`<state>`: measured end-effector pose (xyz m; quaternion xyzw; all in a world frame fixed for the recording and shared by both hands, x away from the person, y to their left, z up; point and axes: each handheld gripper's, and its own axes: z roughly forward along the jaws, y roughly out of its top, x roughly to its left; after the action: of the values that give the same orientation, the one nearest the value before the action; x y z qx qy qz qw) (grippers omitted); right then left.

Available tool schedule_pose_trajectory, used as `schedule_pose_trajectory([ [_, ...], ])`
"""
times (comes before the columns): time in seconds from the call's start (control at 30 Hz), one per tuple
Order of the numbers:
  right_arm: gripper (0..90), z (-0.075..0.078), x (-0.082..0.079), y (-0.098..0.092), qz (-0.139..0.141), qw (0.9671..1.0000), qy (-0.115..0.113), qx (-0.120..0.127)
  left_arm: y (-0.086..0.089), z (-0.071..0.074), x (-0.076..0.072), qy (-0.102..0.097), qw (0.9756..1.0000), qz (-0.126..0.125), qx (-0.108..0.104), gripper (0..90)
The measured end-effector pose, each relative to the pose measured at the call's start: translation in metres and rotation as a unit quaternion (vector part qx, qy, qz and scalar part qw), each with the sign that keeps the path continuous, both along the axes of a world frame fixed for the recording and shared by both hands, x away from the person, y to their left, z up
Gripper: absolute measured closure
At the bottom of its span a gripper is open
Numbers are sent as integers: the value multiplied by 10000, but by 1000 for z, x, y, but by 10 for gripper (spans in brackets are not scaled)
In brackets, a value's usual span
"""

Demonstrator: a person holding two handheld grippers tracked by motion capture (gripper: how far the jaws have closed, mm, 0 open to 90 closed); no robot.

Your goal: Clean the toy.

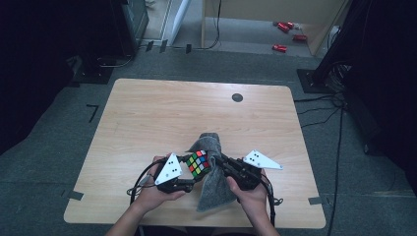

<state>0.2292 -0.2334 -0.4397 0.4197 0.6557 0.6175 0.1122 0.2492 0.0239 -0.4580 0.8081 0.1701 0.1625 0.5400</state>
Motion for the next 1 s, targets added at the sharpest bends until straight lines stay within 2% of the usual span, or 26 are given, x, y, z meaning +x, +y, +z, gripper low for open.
schedule_pose_trajectory([
  [0.03, 817, 0, 1, -1, 17, 10000, 55, 5, 0, -1, 0, 17, 10000, -19, -24, 348],
  [0.17, 816, 6, -3, 4, 147, 9999, 34, 38, -5, -4, -1, 30, 9999, -101, 28, 348],
  [0.3, 813, 13, -8, 11, 328, 9994, -90, 54, -8, -3, -6, -44, 9998, -162, 61, 348],
  [0.37, 811, 12, -7, 10, 295, 9995, -126, 58, -6, -1, -5, -69, 9998, -142, 76, 349],
  [0.43, 811, 8, -4, 7, 182, 9998, -46, 63, -3, 1, -4, -75, 9999, -108, 70, 348],
  [0.53, 811, 2, 0, 1, 11, 10000, -25, -81, 0, 2, -2, -75, 10000, -52, 34, 348],
  [0.67, 813, 1, 1, 0, 5, 9999, 29, -98, 2, 1, 0, -36, 10000, -39, 9, 348],
  [0.77, 813, 5, -3, 4, 146, 9997, -57, -167, -1, -3, 0, 43, 10000, -62, 24, 348],
  [0.9, 812, 11, -7, 12, 419, 9990, -113, -87, -10, -6, -5, 50, 9998, -164, 114, 348],
  [1.0, 811, 15, -9, 14, 414, 9988, -209, -131, -13, -5, -7, 14, 9997, -199, 104, 348],
])
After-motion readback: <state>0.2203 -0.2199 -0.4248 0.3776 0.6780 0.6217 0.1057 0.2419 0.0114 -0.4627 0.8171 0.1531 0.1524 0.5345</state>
